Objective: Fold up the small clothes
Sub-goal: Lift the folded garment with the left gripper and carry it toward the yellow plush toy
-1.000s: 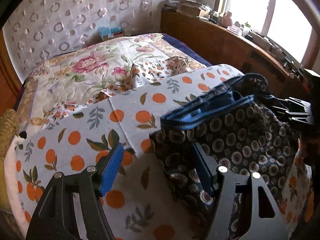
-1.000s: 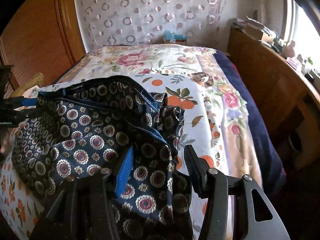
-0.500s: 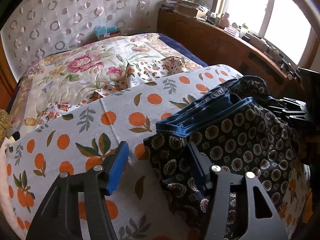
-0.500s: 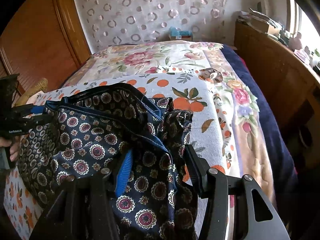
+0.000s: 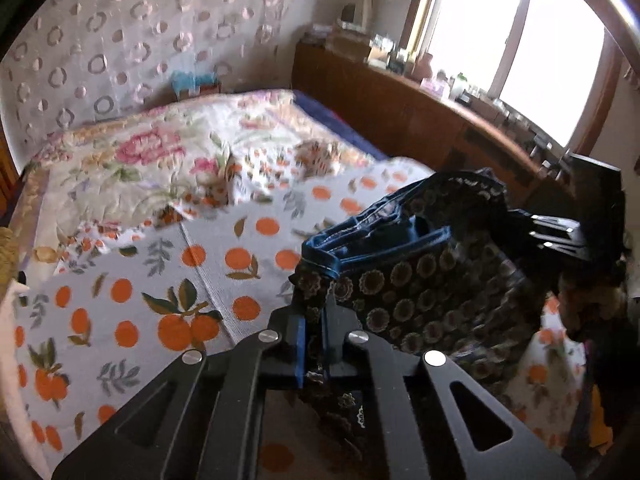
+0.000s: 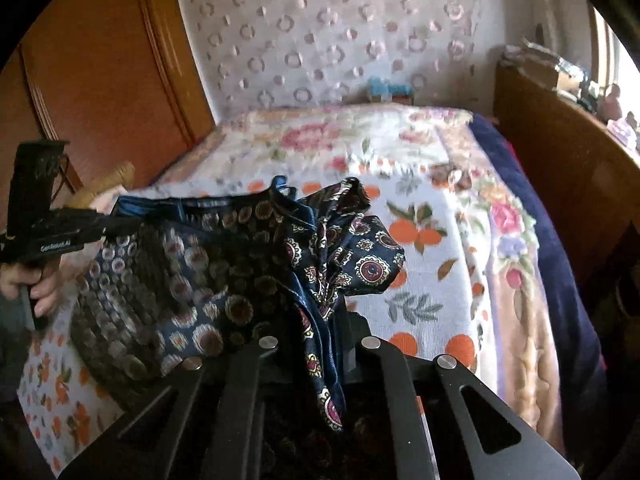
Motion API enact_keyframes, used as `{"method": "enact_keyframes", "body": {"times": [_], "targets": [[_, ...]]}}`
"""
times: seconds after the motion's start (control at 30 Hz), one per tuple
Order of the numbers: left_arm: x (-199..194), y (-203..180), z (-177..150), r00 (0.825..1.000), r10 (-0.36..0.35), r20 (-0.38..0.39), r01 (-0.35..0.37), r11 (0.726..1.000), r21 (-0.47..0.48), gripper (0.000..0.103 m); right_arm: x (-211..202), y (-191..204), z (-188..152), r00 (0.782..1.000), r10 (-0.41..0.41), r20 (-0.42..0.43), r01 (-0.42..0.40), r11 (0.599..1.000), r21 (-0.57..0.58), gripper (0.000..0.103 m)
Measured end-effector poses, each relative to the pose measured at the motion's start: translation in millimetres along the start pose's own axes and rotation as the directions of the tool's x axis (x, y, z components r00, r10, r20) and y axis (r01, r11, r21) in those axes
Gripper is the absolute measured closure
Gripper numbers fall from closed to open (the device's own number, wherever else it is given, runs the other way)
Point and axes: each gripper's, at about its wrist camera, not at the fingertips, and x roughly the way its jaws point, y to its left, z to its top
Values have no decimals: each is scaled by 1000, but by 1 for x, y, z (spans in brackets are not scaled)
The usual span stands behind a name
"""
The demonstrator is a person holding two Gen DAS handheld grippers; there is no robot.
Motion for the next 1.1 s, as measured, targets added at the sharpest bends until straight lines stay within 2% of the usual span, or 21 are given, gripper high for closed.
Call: {"method": "enact_keyframes", "body": {"times": [0.1,0.27,0.5,0.73,0.97,1.1], "targets": [[-31,-8,0,998,-7,65,7,1000,5,97,-16,10,-2,998,6,56,-6,1000,-8,94],[-77,-8,-4,986,27,167,-27,1000,-1,97,-32,35,4,994,19,112,-11,997,-74,94],[-130,15,-17,959,116,260,-107,993,-48,97,-46,76,10,980,76,185,-42,983,-180,94],[-173,43,-39,927,206,315,-181,978,-106,97,-33,105,19,968,150,203,-92,958,-272,94],[-197,73,-61,895,286,342,-236,955,-182,97,-4,116,40,958,213,192,-131,920,-369,94],[-206,90,-75,879,327,346,-260,939,-225,97,0,130,49,951,249,186,-152,895,-420,94]]}}
